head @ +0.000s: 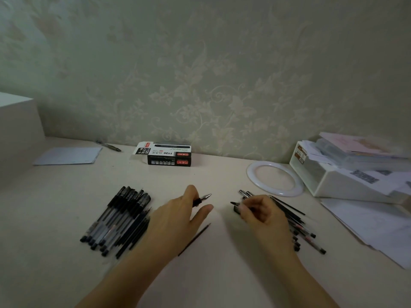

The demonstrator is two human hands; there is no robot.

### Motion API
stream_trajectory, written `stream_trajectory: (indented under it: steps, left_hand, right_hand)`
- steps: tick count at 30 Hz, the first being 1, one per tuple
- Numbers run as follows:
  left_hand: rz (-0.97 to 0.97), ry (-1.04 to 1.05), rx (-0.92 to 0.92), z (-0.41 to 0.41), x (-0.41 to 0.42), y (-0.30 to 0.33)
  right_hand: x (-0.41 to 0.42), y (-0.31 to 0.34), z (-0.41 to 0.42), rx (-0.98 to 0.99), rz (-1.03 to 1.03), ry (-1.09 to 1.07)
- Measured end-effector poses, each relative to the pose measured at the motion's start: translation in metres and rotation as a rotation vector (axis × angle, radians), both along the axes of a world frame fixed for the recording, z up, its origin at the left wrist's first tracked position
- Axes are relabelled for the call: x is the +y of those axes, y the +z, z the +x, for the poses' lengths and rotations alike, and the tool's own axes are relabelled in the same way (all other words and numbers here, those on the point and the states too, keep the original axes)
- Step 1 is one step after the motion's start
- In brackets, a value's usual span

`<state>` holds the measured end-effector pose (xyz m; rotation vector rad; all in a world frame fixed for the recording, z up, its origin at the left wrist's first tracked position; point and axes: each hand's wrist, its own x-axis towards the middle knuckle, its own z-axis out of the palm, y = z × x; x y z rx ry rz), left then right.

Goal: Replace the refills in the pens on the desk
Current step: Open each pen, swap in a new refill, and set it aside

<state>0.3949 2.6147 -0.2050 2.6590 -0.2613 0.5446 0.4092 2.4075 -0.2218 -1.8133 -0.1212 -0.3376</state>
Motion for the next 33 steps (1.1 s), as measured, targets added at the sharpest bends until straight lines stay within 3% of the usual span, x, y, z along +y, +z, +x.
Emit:
stream_trajectory:
  steps: [5,11,15,20,33]
  left_hand:
    - [-0.04,-0.104,0.018,-0.001,0.0,-0.006]
    - [-0.025,-0.156,0.066,-0.002,-0.001,-0.007]
    - [-0.057,-0.18,0.081,-0.001,-0.001,-0.007]
    - [-0.108,-0.236,0.045,-0.001,-0.005,-0.009]
    - [-0.242,-0.333,0.029,0.002,-0.005,-0.012]
  right_hand:
    - [0.006,-0.01,0.0,-0.086,-0.404,0.024]
    - [0.009,-0.014,-0.002,-0.127,-0.579,0.039]
    - [0.009,-0.009,-0.004,-0.164,-0.525,0.033]
    - [0.017,0.002,-0.009,-0.096,-0.269,0.085]
    - [0.014,0.005,-0.006,0.06,-0.054,0.279]
